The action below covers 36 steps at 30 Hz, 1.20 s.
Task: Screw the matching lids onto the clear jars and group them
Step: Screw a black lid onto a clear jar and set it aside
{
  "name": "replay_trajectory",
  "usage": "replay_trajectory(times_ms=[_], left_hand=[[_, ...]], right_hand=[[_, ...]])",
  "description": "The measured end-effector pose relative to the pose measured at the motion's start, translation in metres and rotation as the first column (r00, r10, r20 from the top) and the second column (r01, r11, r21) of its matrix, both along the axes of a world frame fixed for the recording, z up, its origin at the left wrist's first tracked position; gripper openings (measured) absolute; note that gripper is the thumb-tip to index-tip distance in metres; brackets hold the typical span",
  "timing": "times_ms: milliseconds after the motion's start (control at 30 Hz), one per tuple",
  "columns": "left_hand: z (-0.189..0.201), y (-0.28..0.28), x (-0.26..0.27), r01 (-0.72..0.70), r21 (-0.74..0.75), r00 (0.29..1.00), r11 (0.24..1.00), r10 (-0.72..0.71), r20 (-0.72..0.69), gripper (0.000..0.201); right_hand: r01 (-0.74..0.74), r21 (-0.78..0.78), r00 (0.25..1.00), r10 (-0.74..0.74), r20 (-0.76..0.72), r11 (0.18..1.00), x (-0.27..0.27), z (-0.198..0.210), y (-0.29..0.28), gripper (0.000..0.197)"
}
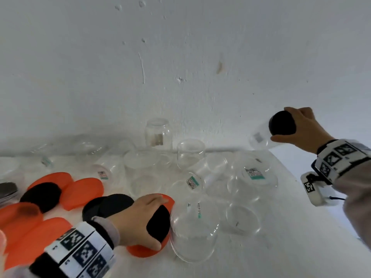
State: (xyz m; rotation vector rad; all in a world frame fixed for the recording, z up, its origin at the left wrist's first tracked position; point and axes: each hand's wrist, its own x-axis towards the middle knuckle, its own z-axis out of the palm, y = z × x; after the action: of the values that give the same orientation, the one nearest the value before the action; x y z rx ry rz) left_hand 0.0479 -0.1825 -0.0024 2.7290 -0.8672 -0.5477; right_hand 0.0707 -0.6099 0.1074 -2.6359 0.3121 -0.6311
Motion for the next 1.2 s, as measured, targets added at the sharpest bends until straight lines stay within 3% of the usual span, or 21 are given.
replay_trajectory(times_ms=[100,267,467,700,933,1200], left_hand=[[0.001,0.003,-0.002,-0.02,0.051,1.0,0.998,0.02,0.0,0.108],[0.004,0.005,-0.006,-0.082,0.097,0.997,0.992,0.081,0.012,0.106],[0.004,0.004,-0.009,-0.134,0.061,0.991,0.989,0.133,0.018,0.107],[0.007,0.009,-0.009,-0.172,-0.008,0.985,0.985,0.172,0.019,0.1],[0.007,0.013,-0.009,-0.209,-0.12,0.976,0.97,0.215,0.042,0.097],[0.007,0.018,-0.014,-0.215,-0.192,0.97,0.958,0.232,0.07,0.095]], right_hand=[[-0.026,-0.062,0.989,0.017,-0.15,0.998,0.021,-0.019,-0.007,0.091],[-0.006,-0.052,0.979,-0.005,-0.203,0.999,0.045,-0.029,-0.015,0.08],[-0.024,-0.087,0.965,0.0,-0.263,0.996,0.061,-0.028,-0.017,0.065],[-0.013,-0.272,0.915,-0.099,-0.391,0.962,0.068,-0.02,-0.011,0.046],[-0.024,-0.278,0.888,-0.107,-0.447,0.96,0.068,-0.024,-0.004,0.065],[-0.064,-0.311,0.838,-0.118,-0.533,0.948,0.048,-0.012,0.009,0.067]])
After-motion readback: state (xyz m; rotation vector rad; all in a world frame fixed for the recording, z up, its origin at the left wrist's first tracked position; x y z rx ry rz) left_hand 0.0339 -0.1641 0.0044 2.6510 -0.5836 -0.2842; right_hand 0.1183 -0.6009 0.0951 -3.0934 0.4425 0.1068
